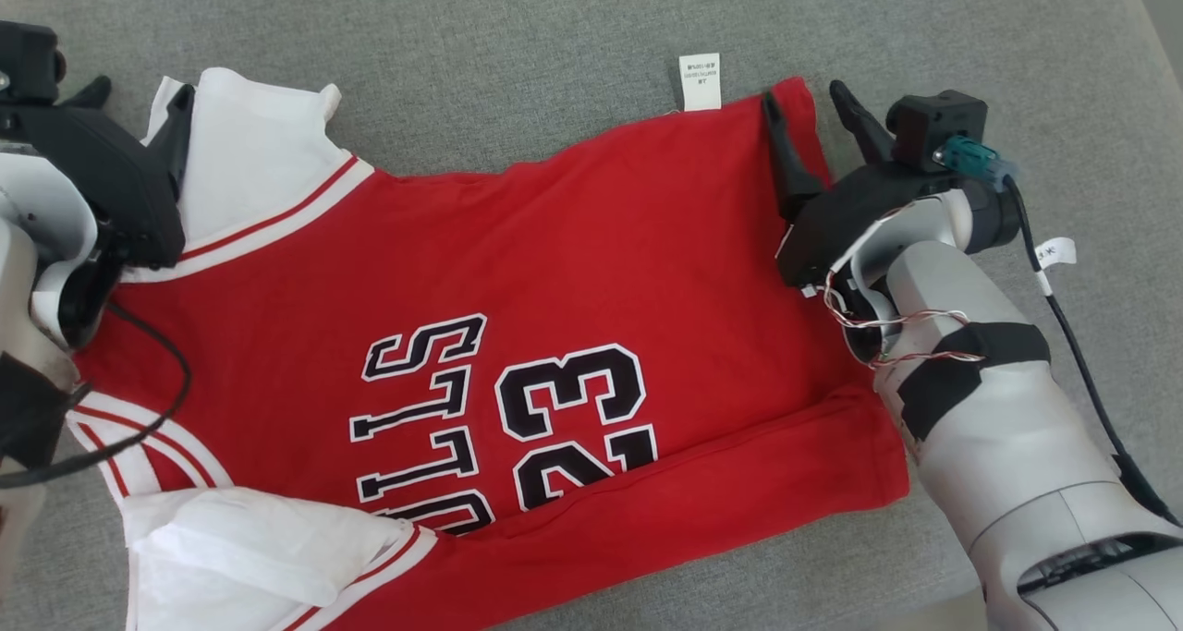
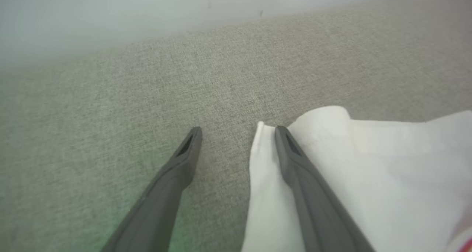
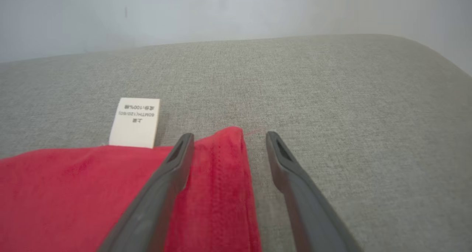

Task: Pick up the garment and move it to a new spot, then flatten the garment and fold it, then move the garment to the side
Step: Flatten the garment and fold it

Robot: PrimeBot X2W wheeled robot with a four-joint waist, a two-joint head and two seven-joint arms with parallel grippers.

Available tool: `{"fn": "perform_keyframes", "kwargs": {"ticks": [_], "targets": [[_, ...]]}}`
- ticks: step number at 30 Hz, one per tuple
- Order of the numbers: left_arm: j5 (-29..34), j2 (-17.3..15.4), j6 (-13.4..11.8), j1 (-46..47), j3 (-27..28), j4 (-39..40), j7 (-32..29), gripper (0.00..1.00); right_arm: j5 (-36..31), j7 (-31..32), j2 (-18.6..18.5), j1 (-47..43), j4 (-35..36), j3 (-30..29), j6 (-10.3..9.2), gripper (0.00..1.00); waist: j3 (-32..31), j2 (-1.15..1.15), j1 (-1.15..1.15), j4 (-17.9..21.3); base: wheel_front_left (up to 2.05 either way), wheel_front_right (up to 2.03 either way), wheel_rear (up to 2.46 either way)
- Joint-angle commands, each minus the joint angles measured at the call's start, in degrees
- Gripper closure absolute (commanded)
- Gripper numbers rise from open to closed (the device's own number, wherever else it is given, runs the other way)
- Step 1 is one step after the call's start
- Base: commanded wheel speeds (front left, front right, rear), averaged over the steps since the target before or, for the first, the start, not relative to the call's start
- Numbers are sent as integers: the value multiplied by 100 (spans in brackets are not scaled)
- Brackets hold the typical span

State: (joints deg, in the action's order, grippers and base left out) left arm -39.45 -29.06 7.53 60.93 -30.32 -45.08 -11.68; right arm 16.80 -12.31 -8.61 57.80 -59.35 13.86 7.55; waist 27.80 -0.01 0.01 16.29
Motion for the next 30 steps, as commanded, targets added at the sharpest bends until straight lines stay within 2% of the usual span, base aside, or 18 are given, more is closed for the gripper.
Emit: {"fn": "perform_keyframes", "kwargs": {"ticks": [1, 9, 10, 11, 12, 13, 15, 16, 17, 18, 30], "targets": [[-126, 24, -12, 94, -44, -129, -73, 0, 51, -8, 89, 107, -95, 58, -14, 0, 34, 1, -1, 3, 0, 0, 0], [-456, 163, -8, 196, -451, -355, -341, 0, 192, 84, 164, 391, -613, 290, -14, 0, 97, 1, -1, -31, 0, 0, 0], [-512, 178, -7, 208, -486, -394, -379, 7, 192, 71, 173, 420, -656, 314, -14, 0, 109, 1, -1, -31, 0, 0, 0], [-533, 190, -7, 216, -530, -443, -445, 59, 199, 73, 186, 446, -707, 340, -14, 0, 120, 1, -1, -29, 0, 0, 0], [-551, 202, -7, 204, -584, -475, -516, 94, 212, 80, 203, 469, -752, 364, -14, 0, 129, 1, -1, -25, 0, 0, 0], [-628, 221, -7, 200, -599, -517, -576, 100, 224, 78, 219, 495, -800, 384, -14, 0, 137, 1, -1, -25, 0, 0, 0], [-705, 235, -7, 229, -683, -545, -695, 100, 230, 81, 237, 554, -898, 415, -14, 0, 158, 1, -1, -33, 0, 0, 0], [-719, 201, -7, 250, -697, -557, -677, 100, 227, 106, 238, 588, -962, 415, -14, 15, 168, 1, -1, -38, 0, 0, 0], [-735, 182, -8, 281, -719, -570, -647, 100, 215, 117, 239, 619, -1014, 417, -14, 66, 177, 1, -1, -45, 0, 0, 0], [-765, 183, -9, 306, -721, -583, -585, 100, 213, 103, 242, 653, -1053, 409, -14, 100, 182, 1, -1, -57, 0, 0, 0], [-1036, 240, -12, 346, -632, -442, 560, 100, 11, -285, -69, 595, -997, 289, -14, 100, -179, 1, -1, -234, 0, 0, 0]]}}
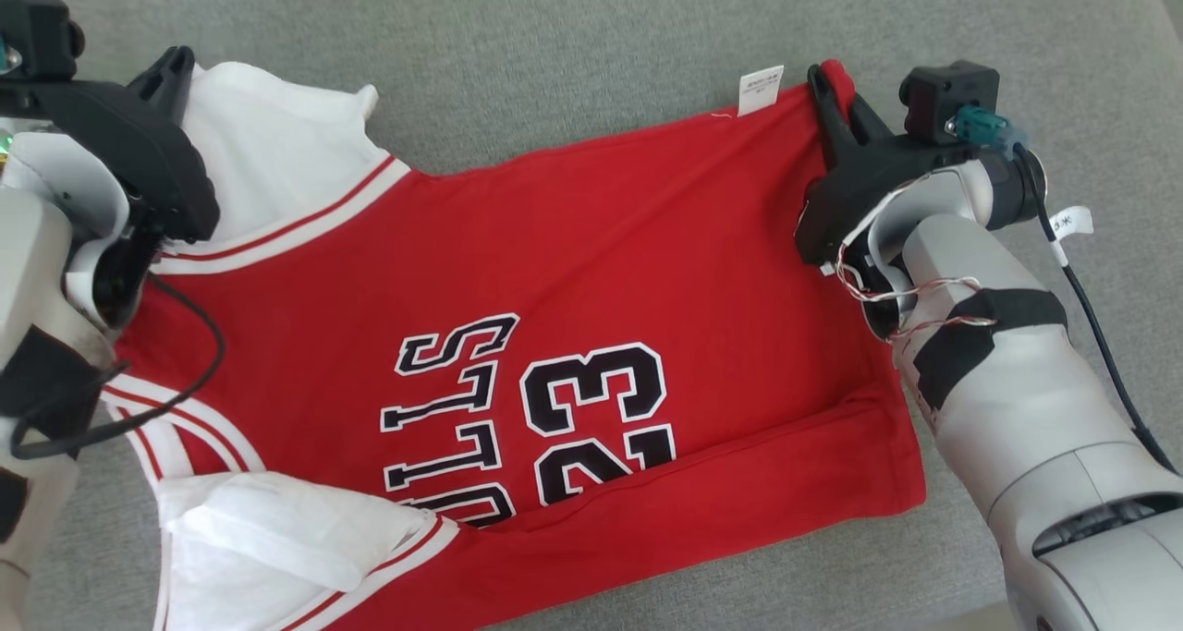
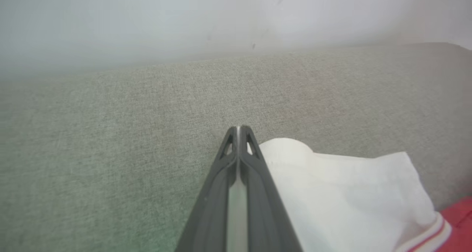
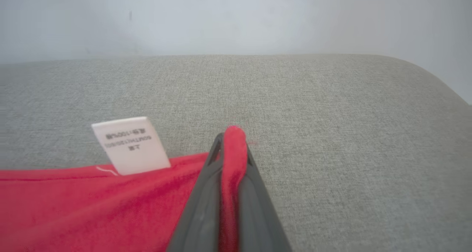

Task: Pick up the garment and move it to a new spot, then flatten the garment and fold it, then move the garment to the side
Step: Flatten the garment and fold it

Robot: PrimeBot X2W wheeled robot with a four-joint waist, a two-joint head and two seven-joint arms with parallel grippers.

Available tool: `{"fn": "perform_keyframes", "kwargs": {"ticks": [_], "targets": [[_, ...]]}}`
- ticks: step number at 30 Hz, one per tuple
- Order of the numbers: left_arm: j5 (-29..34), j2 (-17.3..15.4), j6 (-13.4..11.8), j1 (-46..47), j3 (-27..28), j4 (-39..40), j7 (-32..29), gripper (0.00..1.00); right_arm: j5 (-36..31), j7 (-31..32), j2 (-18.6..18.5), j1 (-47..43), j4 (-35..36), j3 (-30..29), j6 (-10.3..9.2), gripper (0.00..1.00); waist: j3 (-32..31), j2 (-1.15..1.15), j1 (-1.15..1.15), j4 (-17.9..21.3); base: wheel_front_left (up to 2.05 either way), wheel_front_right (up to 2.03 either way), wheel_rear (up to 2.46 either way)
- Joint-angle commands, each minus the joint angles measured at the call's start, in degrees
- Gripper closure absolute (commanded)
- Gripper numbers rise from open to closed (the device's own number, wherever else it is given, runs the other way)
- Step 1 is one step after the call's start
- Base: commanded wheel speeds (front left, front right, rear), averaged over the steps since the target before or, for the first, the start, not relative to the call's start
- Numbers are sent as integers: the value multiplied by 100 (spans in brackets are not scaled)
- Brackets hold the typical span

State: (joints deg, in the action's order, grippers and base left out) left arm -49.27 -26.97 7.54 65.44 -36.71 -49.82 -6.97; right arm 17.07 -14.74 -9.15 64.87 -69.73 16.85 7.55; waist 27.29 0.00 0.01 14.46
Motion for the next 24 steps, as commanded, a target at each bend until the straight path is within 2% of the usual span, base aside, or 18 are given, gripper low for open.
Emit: {"fn": "perform_keyframes", "kwargs": {"ticks": [1, 9, 14, 20, 24], "targets": [[-77, 31, -13, -145, -11, 60, 164, 100, -30, -41, -47, -164, 71, -19, -14, 100, -184, 0, -1, -67, 0, 0, 0], [-290, 46, -13, -524, 17, 453, 899, 100, 61, -48, -278, -797, 850, -154, -14, 100, -597, 0, -1, -233, 0, 0, 0], [-430, -25, -20, -1022, 100, 988, 1370, 100, 146, -49, -462, -1353, 1370, -211, -14, 100, -851, 0, -1, -389, 0, 0, 0], [-574, -127, -242, -1882, 164, 2007, 1707, 100, 218, -48, -683, -2036, 1925, -392, -14, 100, -1034, 0, -1, -654, 0, 0, 0], [-616, -175, -496, -2489, 200, 2766, 1847, 100, 243, -49, -784, -2407, 2178, -501, -14, 100, -1083, 0, -1, -797, 0, 0, 0]]}}
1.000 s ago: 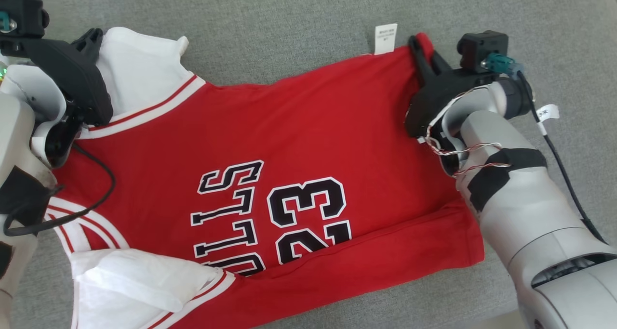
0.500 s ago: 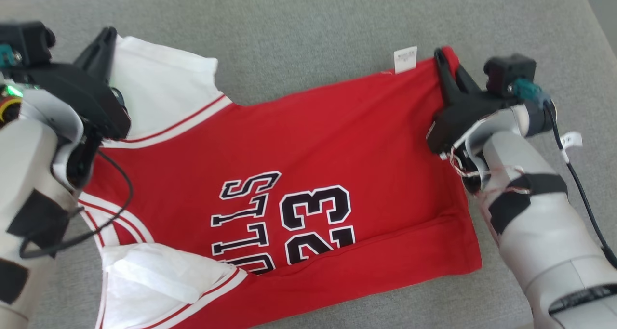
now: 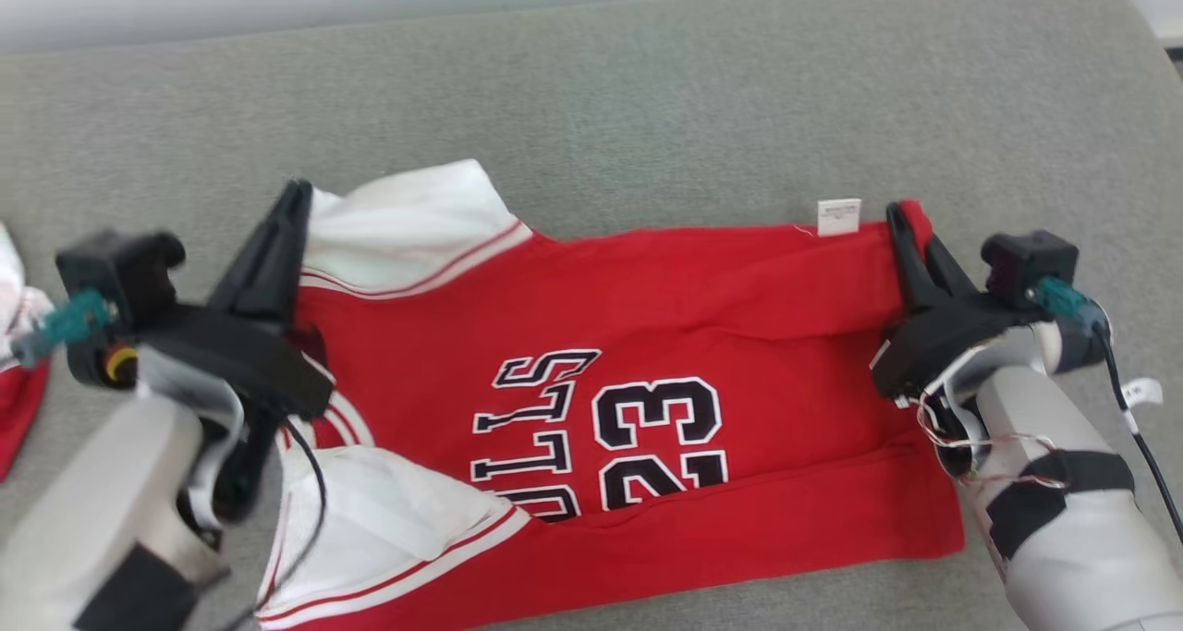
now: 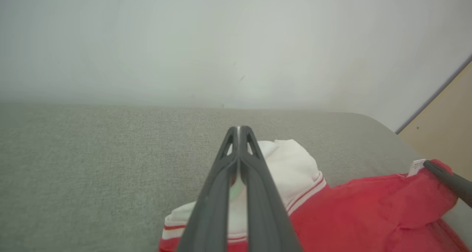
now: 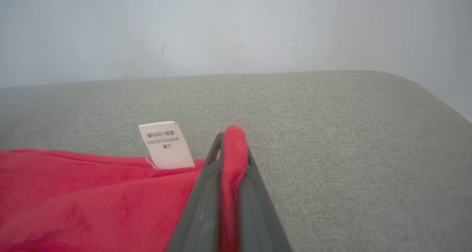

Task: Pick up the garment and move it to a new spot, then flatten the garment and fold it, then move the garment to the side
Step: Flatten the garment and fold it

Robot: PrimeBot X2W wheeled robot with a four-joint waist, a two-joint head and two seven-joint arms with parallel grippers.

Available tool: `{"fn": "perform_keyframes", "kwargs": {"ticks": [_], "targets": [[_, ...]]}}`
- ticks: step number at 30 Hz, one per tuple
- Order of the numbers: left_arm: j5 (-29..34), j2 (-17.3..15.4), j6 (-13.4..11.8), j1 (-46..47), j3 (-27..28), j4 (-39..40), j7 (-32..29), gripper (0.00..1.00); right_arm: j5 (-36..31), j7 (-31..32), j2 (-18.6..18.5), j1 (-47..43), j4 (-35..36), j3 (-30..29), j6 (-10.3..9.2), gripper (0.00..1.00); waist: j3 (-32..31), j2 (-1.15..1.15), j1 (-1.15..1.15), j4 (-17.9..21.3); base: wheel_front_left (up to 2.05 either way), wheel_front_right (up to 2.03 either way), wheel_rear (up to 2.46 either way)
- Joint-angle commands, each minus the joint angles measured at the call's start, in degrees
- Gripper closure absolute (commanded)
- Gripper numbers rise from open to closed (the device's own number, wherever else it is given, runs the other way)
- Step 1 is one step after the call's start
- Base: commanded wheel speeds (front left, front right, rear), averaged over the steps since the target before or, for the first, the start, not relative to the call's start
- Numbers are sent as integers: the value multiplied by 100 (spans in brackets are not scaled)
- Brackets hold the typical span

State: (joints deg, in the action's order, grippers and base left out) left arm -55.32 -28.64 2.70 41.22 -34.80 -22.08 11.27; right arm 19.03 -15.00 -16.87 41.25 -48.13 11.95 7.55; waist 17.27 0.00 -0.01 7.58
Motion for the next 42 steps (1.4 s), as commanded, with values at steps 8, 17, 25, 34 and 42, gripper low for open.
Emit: {"fn": "perform_keyframes", "kwargs": {"ticks": [8, 17, 25, 34, 42], "targets": [[60, -69, -575, -1351, 123, 1259, 300, 100, 92, -23, -62, -621, 571, -386, -14, 100, -139, 0, 1, -234, 0, 0, 0], [134, 191, -754, -2353, 429, 1704, 394, 100, 217, -17, -135, -1542, 1563, -904, -14, 100, -295, 0, 1, -380, 0, 0, 0], [267, 501, -731, -3028, 816, 1878, 393, 100, 447, -17, -76, -2154, 2092, -1131, -14, 100, -399, 0, 1, -407, 0, 0, 0], [760, 898, -630, -3592, 1213, 1585, 395, 91, 638, -17, 34, -2840, 2614, -1250, -14, 0, -501, 0, 1, -408, 0, 0, 0], [1364, 1304, -438, -3787, 1719, 1331, 394, 0, 760, -17, -19, -3119, 2975, -1274, -14, 0, -642, 0, 1, -394, 0, 0, 0]]}}
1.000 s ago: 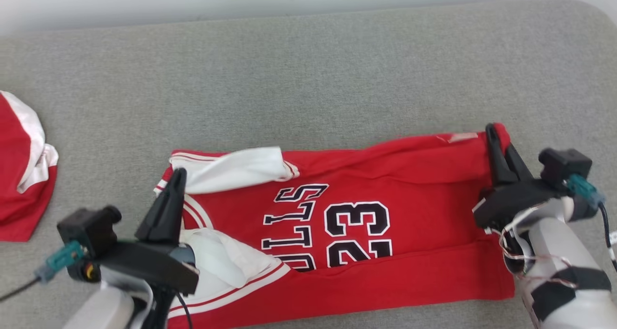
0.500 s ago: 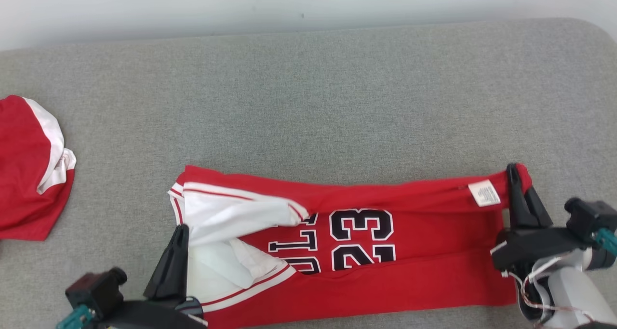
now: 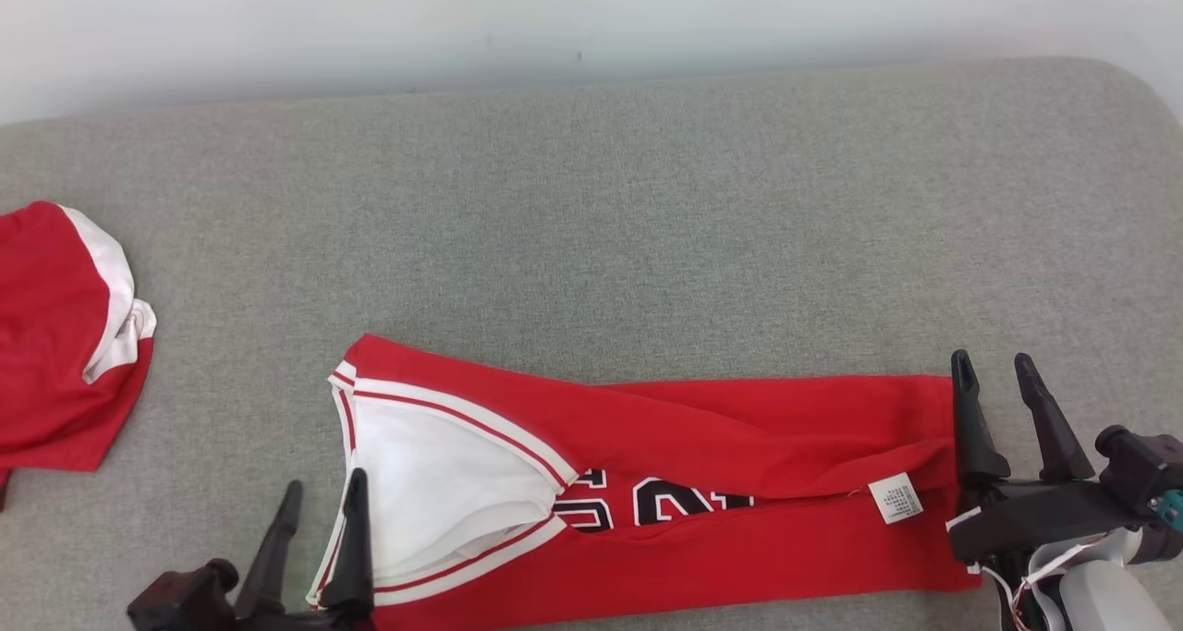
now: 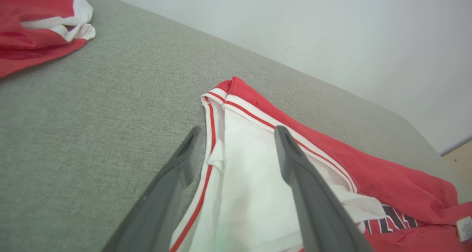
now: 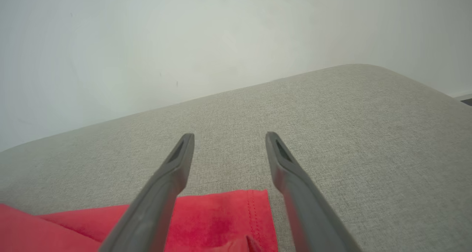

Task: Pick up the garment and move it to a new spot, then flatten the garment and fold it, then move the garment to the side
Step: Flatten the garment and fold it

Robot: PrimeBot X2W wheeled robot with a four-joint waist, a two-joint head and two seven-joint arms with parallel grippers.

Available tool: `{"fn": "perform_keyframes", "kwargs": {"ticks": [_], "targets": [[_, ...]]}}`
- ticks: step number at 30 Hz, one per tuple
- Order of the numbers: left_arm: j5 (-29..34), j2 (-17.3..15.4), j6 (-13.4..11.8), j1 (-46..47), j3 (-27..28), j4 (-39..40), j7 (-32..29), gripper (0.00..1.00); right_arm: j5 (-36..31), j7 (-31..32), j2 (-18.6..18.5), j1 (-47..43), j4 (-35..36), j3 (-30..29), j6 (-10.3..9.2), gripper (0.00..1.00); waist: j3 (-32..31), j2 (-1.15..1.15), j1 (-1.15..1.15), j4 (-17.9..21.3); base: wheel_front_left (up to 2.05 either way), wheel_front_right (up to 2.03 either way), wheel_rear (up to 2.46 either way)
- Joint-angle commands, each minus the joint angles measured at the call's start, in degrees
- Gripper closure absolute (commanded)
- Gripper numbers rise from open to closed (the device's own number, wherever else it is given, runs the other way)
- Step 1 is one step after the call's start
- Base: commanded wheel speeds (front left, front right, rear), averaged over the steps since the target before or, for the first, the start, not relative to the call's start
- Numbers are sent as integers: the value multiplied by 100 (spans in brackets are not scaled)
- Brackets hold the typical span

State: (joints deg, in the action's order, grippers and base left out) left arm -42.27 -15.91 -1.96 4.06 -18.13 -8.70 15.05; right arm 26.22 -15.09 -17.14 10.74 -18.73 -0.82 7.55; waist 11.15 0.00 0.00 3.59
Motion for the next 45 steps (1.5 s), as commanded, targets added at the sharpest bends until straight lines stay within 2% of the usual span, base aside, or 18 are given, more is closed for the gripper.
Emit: {"fn": "perform_keyframes", "kwargs": {"ticks": [1, 9, 16, 21, 31, 32, 33, 34, 35, 40, 45], "targets": [[163, 84, 42, -95, 160, -8, 17, 0, 49, -8, -8, -96, 58, 2, -14, 0, -50, 0, 0, 8, 0, 0, 0], [1329, 427, 126, -408, 977, 260, 17, 0, 31, -8, -134, -214, -165, 15, -14, 0, -304, 0, 0, -45, 0, 0, 0], [2082, 678, 285, -669, 1623, 326, 17, 0, -40, 42, -136, -172, -887, 15, -14, 0, -475, 0, 0, -109, 0, 0, 0], [2458, 857, 398, -757, 1934, 291, 17, 0, -4, 211, -101, -73, -1434, 36, -14, 0, -514, 0, 0, -172, 0, 0, 0], [2808, 1132, 639, -772, 2336, 139, 17, 0, 119, 548, 15, 109, -2250, 355, -14, 0, -534, 0, 0, -239, 0, 0, 0], [2847, 1148, 645, -763, 2356, 124, 17, 0, 148, 580, 34, 123, -2279, 444, -14, 15, -534, 0, 0, -244, 0, 0, 0], [2889, 1164, 667, -755, 2368, 108, 17, 0, 179, 598, 56, 138, -2282, 533, -14, 52, -535, 0, 0, -250, 0, 0, 0], [2921, 1178, 684, -743, 2388, 99, 17, 0, 220, 608, 54, 153, -2286, 593, -14, 62, -536, 0, 0, -253, 0, 0, 0], [2952, 1188, 686, -736, 2409, 92, 17, 0, 259, 591, 37, 175, -2279, 657, -14, 100, -538, 0, 0, -251, 0, 0, 0], [3136, 1236, 719, -721, 2496, 54, 17, 0, 423, 467, -178, 316, -2297, 760, -14, 100, -544, 0, 0, -227, 0, 0, 0], [3236, 1267, 739, -719, 2564, 59, 17, 0, 473, 337, -567, 490, -2457, 510, -15, 100, -576, 0, 0, -209, 0, 0, 0]]}}
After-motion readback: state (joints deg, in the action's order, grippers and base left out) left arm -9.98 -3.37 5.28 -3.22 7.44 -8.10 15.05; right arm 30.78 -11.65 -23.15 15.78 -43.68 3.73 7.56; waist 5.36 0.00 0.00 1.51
